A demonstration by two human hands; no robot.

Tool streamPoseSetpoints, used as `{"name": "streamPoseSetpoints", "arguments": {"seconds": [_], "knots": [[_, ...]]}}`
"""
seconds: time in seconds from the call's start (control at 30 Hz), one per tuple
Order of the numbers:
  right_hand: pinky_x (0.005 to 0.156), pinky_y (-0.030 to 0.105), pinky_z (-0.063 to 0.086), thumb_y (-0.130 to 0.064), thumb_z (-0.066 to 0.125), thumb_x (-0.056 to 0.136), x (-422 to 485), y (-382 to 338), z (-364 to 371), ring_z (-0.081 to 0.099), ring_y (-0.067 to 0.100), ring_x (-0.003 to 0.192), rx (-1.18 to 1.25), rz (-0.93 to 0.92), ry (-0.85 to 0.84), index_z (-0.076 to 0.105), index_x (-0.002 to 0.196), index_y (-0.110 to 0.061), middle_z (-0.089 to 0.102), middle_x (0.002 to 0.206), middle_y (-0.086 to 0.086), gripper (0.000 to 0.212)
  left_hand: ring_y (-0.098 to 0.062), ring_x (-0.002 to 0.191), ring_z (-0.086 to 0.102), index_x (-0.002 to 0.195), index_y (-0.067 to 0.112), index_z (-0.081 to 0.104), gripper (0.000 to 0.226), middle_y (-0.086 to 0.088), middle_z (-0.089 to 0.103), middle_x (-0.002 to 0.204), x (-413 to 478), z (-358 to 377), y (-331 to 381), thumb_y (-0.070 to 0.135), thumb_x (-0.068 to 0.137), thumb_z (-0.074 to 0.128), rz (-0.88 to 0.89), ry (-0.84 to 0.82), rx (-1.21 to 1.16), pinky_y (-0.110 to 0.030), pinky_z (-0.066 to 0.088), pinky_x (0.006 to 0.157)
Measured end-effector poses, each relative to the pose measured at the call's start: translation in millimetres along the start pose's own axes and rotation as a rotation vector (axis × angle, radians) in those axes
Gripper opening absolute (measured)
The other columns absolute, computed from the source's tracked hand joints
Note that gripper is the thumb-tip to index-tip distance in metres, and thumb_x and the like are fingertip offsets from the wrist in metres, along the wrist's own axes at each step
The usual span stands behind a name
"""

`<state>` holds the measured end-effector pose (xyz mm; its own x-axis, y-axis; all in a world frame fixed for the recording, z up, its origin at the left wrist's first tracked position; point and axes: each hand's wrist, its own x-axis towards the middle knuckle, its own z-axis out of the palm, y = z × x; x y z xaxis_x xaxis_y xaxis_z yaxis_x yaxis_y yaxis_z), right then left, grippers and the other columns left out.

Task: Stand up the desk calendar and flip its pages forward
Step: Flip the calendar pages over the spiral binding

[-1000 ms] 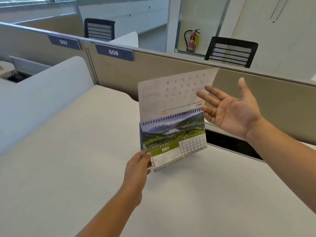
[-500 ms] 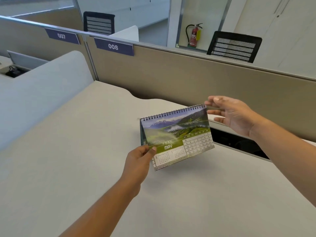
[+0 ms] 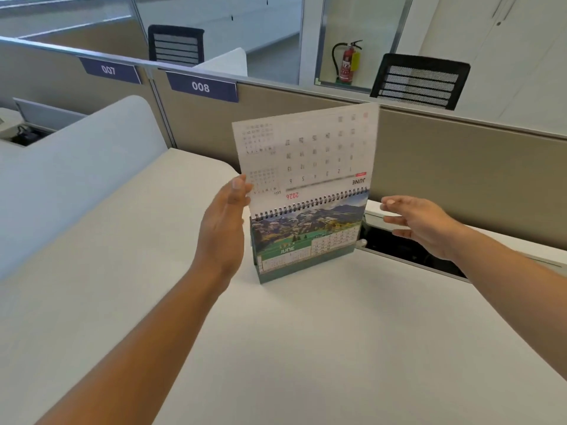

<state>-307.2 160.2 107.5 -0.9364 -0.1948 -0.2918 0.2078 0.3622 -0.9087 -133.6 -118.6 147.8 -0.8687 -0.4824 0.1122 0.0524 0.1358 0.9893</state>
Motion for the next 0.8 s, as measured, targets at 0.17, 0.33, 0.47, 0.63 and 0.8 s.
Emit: {"name": "streamPoseSetpoints", "arguments": {"seconds": [0.17,0.33,0.47,0.63,0.8], "knots": [[0.092,0.038,0.047,-0.036,0.052,0.098,0,-8,20,0.057,0.017,0.115,-0.015,-0.059,-0.035,0.065,0.116,-0.023,0.065,0.124,-0.006,0.025,0.003,0.095,0.058,0.098,0.038,0.055,0.031,0.024,0.061,0.101,-1,4,-33,0.061,0.094,0.035,-0.192,0.115,0.04,-0.028,0.042,0.078],[0.099,0.043,0.043,-0.035,0.05,0.1,1,-12,32,0.06,0.022,0.114,0.029,-0.092,-0.053,0.066,0.117,-0.014,0.07,0.122,0.005,0.032,0.009,0.069,0.063,0.082,0.032,0.06,0.041,0.018,0.068,0.079,-15,16,-57,0.062,0.093,0.034,-0.343,0.098,0.003,-0.024,0.041,0.061],[0.101,0.043,0.042,-0.033,0.049,0.1,5,-9,35,0.059,0.021,0.106,0.091,-0.1,-0.031,0.061,0.122,-0.002,0.069,0.117,0.01,0.039,0.023,0.06,0.057,0.086,0.039,0.06,0.037,0.028,0.07,0.071,-16,22,-65,0.063,0.093,0.033,-0.345,0.057,-0.032,-0.022,0.039,0.062],[0.105,0.042,0.04,-0.034,0.047,0.101,4,-5,37,0.061,0.02,0.106,0.134,-0.069,-0.032,0.063,0.118,-0.006,0.07,0.111,0.006,0.036,0.021,0.059,0.058,0.086,0.04,0.06,0.036,0.027,0.071,0.07,-11,24,-70,0.061,0.094,0.033,-0.346,0.067,-0.087,-0.023,0.039,0.063],[0.109,0.041,0.039,-0.041,0.046,0.1,4,-3,39,0.061,0.02,0.115,0.183,-0.043,-0.07,0.06,0.121,-0.01,0.07,0.118,0.003,0.039,0.025,0.058,0.057,0.084,0.048,0.06,0.034,0.041,0.064,0.062,1,27,-70,0.062,0.094,0.032,-0.331,0.019,-0.115,-0.019,0.035,0.065]]}}
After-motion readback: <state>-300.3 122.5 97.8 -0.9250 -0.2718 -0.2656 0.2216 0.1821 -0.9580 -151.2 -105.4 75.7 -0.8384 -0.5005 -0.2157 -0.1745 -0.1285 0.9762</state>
